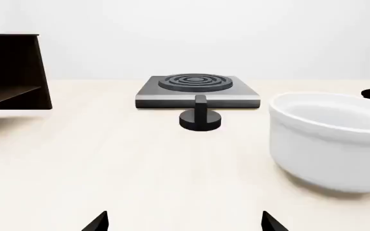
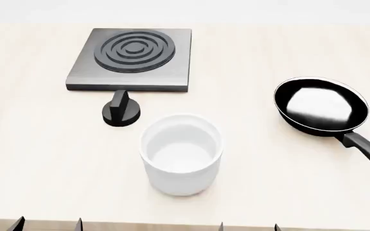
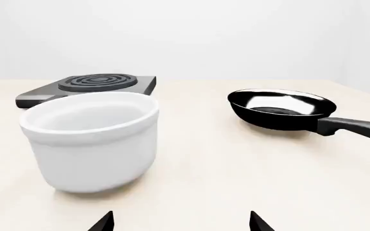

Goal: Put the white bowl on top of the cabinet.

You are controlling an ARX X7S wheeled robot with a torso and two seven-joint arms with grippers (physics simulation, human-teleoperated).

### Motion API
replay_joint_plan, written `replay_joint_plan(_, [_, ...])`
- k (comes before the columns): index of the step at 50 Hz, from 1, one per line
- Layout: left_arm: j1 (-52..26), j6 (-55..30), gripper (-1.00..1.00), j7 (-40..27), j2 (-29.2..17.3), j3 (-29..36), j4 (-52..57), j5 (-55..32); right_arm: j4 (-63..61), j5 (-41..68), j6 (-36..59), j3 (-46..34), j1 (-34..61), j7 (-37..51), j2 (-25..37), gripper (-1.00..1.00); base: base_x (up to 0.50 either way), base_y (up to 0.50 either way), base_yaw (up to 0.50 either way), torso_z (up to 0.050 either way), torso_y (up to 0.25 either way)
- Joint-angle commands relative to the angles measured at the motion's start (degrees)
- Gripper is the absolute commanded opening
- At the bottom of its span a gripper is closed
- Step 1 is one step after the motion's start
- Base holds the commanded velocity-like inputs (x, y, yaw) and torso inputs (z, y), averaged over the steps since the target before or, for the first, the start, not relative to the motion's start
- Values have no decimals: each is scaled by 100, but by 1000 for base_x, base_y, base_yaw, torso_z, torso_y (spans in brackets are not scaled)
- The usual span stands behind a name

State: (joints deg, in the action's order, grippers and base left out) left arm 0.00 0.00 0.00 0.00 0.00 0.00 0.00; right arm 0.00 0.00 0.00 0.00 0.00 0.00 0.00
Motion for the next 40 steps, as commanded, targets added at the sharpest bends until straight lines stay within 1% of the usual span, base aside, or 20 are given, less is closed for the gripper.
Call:
replay_joint_plan(1, [2,-2,100,-118,-88,103,7,-87,1,105,-3,-109,-2,102,90,100,0,0,0,0,0])
replay_joint_plan(15, [21,-2,100,-340,-309,376,50,-288,56,364,-70,-342,21,299,307,100,0,0,0,0,0])
replay_joint_plan(27, [29,85,100,-489,-415,543,56,-285,-10,461,-22,-462,8,427,405,100,0,0,0,0,0])
replay_joint_plan(28, [-39,-118,100,-688,-404,558,26,-84,-11,467,-19,-472,9,437,411,100,0,0,0,0,0])
replay_joint_plan(29, [-25,-66,100,-646,-414,577,31,-136,-9,472,-18,-482,11,447,417,100,0,0,0,0,0])
replay_joint_plan(30, [-9,-258,100,-768,-425,602,113,10,-3,480,-22,-488,14,456,423,100,0,0,0,0,0])
replay_joint_plan(31, [-86,-501,100,-718,-419,601,54,-79,1,487,-25,-496,16,464,429,100,0,0,0,0,0])
replay_joint_plan(33, [-52,-379,100,-762,-431,626,83,-57,10,497,-27,-513,23,483,442,100,0,0,0,0,0])
replay_joint_plan(34, [25,-39,100,-695,-448,625,101,-145,10,502,-38,-517,21,495,445,100,0,0,0,0,0])
replay_joint_plan(36, [-17,-215,100,-765,-442,613,81,-151,23,509,-50,-534,26,514,457,100,0,0,0,0,0])
replay_joint_plan(40, [-6,-202,100,-823,-466,622,101,-172,-13,407,-98,-612,-11,597,484,100,0,0,0,0,0])
